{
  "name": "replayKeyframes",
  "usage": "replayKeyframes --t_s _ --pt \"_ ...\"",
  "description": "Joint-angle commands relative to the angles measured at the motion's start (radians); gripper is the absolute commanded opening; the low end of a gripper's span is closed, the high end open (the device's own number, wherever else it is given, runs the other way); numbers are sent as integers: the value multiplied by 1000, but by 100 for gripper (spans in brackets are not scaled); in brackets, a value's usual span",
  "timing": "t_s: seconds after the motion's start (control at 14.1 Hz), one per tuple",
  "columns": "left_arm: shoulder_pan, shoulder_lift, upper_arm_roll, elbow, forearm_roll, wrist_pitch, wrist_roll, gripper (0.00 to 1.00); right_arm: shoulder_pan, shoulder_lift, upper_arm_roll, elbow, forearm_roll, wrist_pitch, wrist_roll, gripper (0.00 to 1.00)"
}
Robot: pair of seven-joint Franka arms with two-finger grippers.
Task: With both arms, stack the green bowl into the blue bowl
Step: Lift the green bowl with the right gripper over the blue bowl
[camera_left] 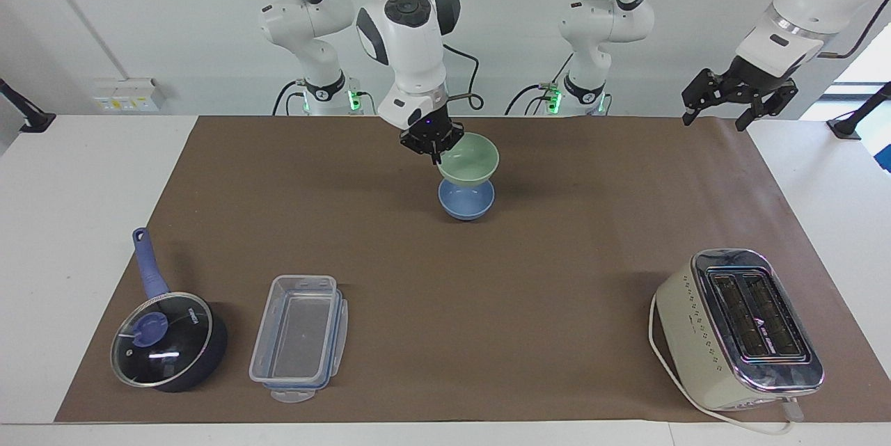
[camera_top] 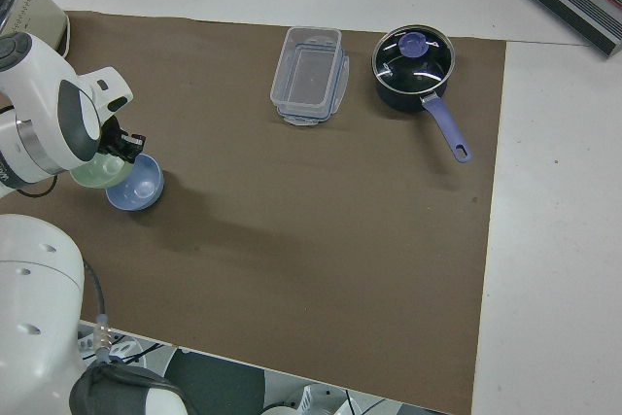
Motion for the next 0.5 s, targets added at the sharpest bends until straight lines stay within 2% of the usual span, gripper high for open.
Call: replayKeyframes --t_s 0.0,0.43 --pt "11 -27 -8 -33 14 18 3 100 1 -8 -5 -64 13 88 -25 0" --pt "10 -28 -8 -34 14 11 7 100 -11 47 -5 -69 32 136 -73 0"
